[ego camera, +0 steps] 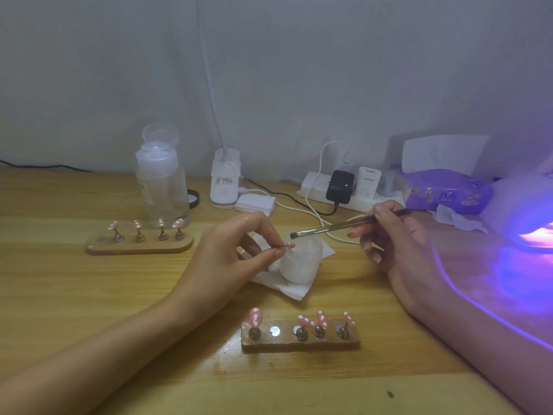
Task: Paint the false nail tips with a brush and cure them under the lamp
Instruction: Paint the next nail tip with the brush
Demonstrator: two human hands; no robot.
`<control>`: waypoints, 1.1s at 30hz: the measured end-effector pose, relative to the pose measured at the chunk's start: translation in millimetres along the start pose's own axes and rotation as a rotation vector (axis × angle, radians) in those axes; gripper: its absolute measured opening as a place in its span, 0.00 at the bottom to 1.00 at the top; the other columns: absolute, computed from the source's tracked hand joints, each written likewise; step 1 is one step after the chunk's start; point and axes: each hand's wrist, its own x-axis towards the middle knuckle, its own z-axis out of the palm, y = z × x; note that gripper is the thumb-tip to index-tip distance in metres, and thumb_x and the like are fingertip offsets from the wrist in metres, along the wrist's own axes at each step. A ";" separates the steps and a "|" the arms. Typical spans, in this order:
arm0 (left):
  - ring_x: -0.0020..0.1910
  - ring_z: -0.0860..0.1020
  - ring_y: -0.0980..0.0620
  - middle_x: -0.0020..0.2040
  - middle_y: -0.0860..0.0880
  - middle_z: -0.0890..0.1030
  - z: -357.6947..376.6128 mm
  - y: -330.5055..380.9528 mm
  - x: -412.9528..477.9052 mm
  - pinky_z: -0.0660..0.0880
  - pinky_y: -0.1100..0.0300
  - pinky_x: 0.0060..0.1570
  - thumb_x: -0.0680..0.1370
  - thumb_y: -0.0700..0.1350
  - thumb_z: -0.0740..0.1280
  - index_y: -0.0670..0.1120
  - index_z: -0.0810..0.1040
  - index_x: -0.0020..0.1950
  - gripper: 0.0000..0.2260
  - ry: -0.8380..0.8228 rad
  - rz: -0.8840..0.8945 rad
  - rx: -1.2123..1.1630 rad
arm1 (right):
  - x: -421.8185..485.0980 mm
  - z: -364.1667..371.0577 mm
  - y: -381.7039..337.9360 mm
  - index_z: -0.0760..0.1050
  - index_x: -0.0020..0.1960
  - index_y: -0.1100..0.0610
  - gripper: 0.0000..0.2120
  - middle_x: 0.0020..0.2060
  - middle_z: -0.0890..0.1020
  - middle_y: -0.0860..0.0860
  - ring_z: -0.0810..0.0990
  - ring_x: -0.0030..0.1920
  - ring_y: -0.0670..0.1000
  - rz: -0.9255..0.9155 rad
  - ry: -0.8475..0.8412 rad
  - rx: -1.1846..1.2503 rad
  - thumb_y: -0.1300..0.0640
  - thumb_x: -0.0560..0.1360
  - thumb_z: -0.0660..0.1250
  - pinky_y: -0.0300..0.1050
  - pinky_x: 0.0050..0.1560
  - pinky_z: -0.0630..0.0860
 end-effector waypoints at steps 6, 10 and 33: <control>0.39 0.81 0.53 0.46 0.58 0.82 -0.1 0.0 -0.2 0.80 0.58 0.36 0.73 0.46 0.75 0.52 0.81 0.43 0.04 0.010 0.020 0.005 | 1.4 -2.7 2.1 0.73 0.42 0.54 0.09 0.33 0.84 0.55 0.76 0.29 0.46 0.048 0.046 0.015 0.49 0.74 0.66 0.35 0.26 0.69; 0.38 0.80 0.53 0.46 0.59 0.82 -0.1 -0.7 -0.2 0.79 0.60 0.35 0.73 0.45 0.75 0.52 0.81 0.43 0.04 0.015 0.035 0.018 | -0.9 -1.1 1.8 0.76 0.41 0.52 0.08 0.36 0.85 0.56 0.77 0.30 0.47 0.019 -0.028 -0.016 0.47 0.74 0.67 0.35 0.27 0.70; 0.37 0.79 0.53 0.46 0.58 0.82 -0.2 -1.4 0.0 0.76 0.64 0.34 0.72 0.46 0.75 0.53 0.81 0.42 0.04 0.019 0.055 0.026 | 0.0 -0.7 0.6 0.74 0.41 0.53 0.07 0.33 0.84 0.55 0.75 0.27 0.45 0.035 0.025 0.035 0.50 0.74 0.66 0.35 0.25 0.69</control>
